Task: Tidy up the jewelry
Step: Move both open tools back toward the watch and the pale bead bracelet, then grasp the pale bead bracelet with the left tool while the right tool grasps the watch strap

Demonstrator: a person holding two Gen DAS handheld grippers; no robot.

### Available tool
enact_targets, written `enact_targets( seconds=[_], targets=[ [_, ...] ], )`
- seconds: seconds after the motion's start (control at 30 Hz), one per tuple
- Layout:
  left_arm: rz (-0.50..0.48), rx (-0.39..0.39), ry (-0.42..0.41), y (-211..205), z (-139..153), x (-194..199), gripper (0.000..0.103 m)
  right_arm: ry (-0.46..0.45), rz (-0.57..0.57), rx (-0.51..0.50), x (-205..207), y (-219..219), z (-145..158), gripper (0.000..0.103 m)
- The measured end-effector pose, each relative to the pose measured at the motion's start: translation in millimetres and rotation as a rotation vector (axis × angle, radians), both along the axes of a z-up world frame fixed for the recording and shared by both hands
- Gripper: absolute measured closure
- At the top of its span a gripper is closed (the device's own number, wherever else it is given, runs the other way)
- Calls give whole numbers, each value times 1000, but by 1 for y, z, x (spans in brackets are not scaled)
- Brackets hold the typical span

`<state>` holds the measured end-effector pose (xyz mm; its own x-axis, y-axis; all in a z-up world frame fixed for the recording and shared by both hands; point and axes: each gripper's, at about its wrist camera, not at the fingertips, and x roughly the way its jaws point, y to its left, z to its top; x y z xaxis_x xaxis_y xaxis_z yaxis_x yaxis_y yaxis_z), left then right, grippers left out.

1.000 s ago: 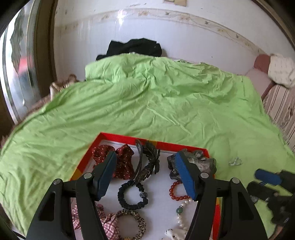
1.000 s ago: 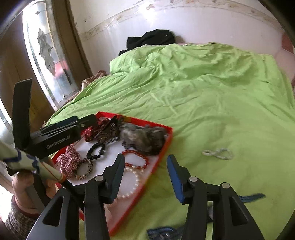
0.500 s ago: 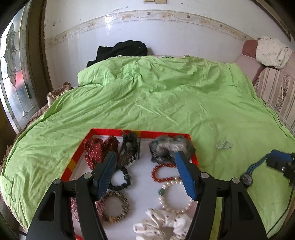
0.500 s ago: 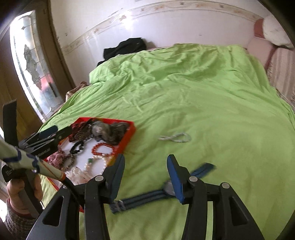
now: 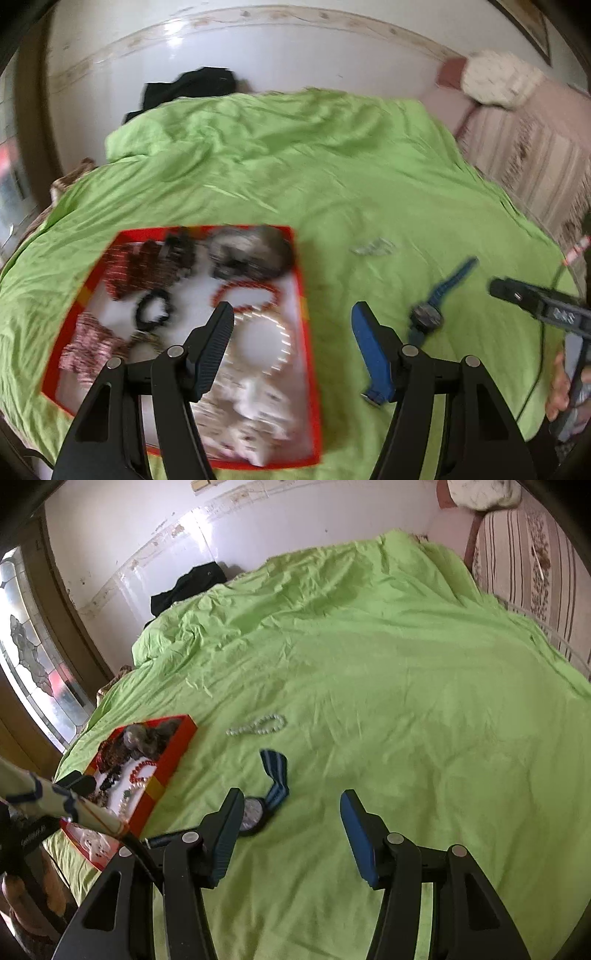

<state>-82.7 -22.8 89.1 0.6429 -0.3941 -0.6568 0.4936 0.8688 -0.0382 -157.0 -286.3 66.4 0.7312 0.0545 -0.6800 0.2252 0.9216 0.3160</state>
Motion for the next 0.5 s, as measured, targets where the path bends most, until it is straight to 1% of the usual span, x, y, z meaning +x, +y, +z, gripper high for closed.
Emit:
enact_targets(
  seconds=[0.1,0.23,0.43,0.47,0.5],
  targets=[
    [-34,39,2,-18,-8,-11,38,10,9,56,2,-5,-11,45],
    [-39,44,25,-27,-16,-15,38,27,31,126,14,-6,-26,44],
    [-26,60,46,-32,-19,-11,38,49,54,124,41,2,-44,45],
    [-25,62,49,-33,-18,-10,38,57,57,126,45,2,-47,47],
    [-23,65,51,-34,-17,-8,38,60,64,133,47,2,-48,65]
  ],
)
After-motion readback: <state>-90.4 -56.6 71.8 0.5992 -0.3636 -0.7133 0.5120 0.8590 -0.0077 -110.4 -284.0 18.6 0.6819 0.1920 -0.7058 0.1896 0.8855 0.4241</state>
